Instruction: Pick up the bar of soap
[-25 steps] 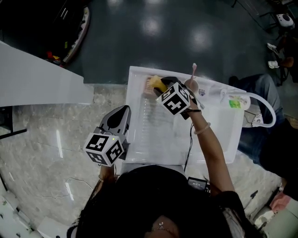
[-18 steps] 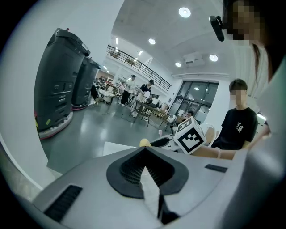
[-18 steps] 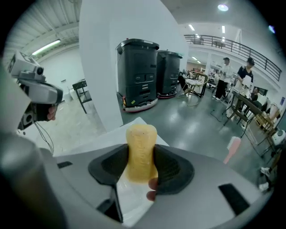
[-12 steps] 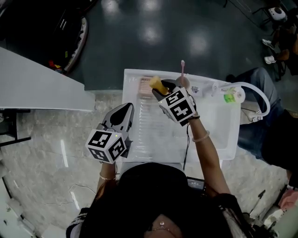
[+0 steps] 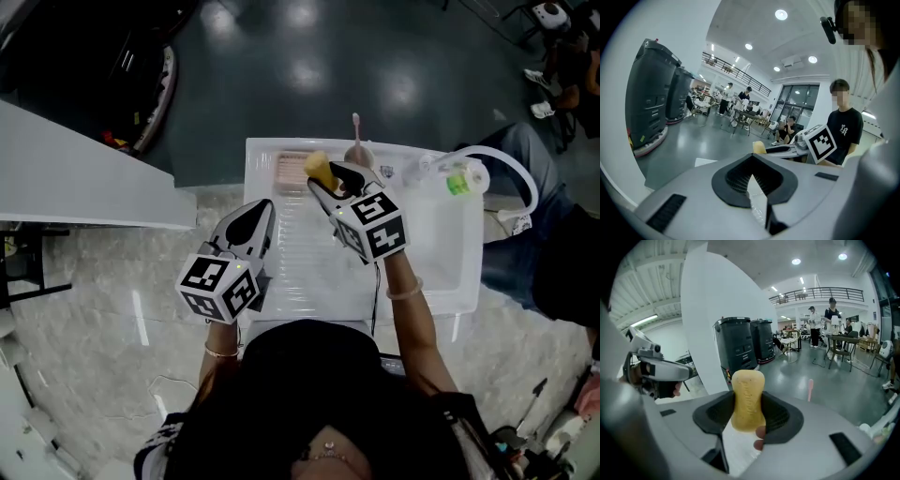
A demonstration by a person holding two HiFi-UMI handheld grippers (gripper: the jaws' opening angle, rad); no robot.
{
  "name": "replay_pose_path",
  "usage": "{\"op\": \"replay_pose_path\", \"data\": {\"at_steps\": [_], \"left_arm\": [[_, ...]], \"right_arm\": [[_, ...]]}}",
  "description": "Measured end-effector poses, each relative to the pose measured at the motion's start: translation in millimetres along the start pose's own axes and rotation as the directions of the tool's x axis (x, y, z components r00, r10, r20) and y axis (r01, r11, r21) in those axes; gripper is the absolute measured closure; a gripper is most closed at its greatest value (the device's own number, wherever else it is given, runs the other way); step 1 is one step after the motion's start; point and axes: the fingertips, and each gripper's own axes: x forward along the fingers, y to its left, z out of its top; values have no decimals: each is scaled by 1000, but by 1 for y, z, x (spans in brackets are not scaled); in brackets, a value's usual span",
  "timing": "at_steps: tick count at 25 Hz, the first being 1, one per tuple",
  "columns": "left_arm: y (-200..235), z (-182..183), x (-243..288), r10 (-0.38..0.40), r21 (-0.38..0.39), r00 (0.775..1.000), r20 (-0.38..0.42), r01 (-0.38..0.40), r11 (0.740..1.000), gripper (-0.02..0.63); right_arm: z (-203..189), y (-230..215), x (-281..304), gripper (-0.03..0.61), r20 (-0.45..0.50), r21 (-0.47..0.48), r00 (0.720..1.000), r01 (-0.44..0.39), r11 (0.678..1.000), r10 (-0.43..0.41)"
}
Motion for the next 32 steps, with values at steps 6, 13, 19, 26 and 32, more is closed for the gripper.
{"op": "replay_pose_path", "data": {"at_steps": [6, 13, 19, 26, 32], "left_arm": [[-27, 5, -1, -25, 21, 1000, 10, 25, 999, 614], [-53, 10, -3, -64, 29, 998, 16, 64, 998, 614], [-75, 18, -8, -87, 43, 996, 37, 85, 995, 614], [-101, 18, -16, -111, 49, 993, 49, 109, 993, 614], [-130, 28, -26, -179, 64, 983, 37, 177, 982, 614]], "right_arm": [[16, 11, -44, 394, 114, 45, 993, -14, 999, 9], [26, 22, -80, 394, 232, 121, 972, -59, 991, 30], [29, 25, -108, 394, 289, 139, 957, -80, 987, 37], [28, 33, -142, 394, 346, 148, 936, -122, 981, 64], [41, 39, -175, 394, 430, 166, 899, -167, 972, 81]]}}
